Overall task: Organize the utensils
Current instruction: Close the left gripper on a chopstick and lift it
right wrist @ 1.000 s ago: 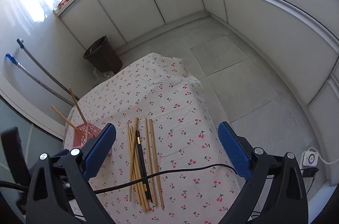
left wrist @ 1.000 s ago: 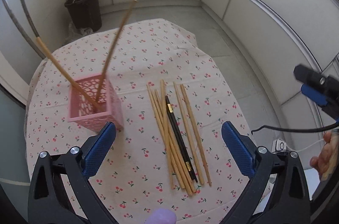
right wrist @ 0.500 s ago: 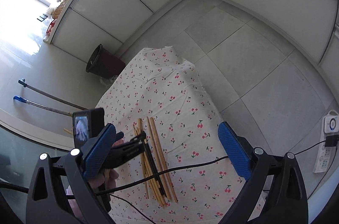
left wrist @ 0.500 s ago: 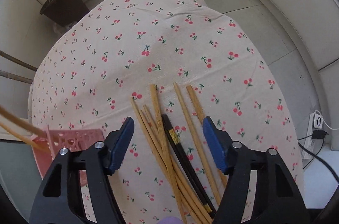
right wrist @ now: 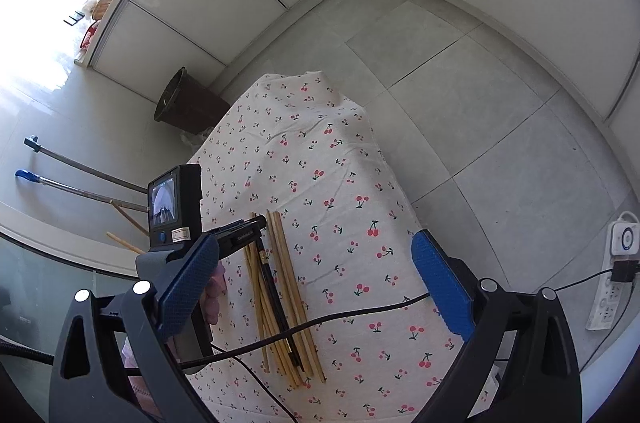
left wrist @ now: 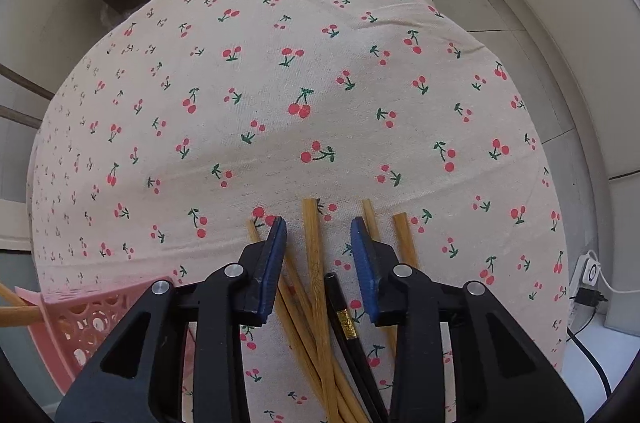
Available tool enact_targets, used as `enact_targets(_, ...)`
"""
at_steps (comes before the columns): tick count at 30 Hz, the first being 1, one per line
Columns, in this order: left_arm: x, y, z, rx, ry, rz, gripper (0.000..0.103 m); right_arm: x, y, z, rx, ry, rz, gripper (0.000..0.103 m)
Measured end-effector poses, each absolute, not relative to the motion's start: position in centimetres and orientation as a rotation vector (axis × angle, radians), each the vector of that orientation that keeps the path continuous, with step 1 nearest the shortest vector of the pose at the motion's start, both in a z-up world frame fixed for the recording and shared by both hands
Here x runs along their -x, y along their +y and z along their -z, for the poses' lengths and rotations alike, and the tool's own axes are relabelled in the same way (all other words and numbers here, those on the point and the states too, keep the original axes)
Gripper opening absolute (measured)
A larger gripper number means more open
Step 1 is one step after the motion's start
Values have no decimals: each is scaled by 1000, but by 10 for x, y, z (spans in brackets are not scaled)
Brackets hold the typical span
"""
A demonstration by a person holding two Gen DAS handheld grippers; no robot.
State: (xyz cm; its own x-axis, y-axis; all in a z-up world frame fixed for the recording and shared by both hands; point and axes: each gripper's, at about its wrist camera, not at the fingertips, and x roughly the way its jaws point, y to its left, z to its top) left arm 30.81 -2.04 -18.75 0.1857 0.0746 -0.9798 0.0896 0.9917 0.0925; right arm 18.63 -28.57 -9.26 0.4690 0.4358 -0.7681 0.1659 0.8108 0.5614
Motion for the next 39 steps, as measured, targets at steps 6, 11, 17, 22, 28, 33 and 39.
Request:
enact_targets(6, -313, -25, 193, -111, 1374, 43, 7, -190, -282, 99, -617, 1106, -168, 94)
enact_targets(11, -288, -31, 186, -132, 1341, 44, 6, -196, -279, 106, -618, 1128, -165, 94)
enact_targets(17, -216, -25, 144, -67, 1232, 99, 6, -207, -260, 123, -574, 1170, -180, 94)
enact_targets(22, -154, -7, 115, 6, 1159, 114, 7, -219, -225, 146, -501, 1224, -193, 94)
enact_targets(28, -108, 19, 85, 73, 1078, 169, 7, -251, -176, 172, -395, 1291, -239, 62)
enact_targets(33, -93, 31, 75, 90, 1033, 209, 7, -267, -158, 200, -362, 1346, -196, 42)
enact_targets(39, -82, 52, 69, 129, 1033, 210, 7, -276, -132, 202, -289, 1338, -199, 41)
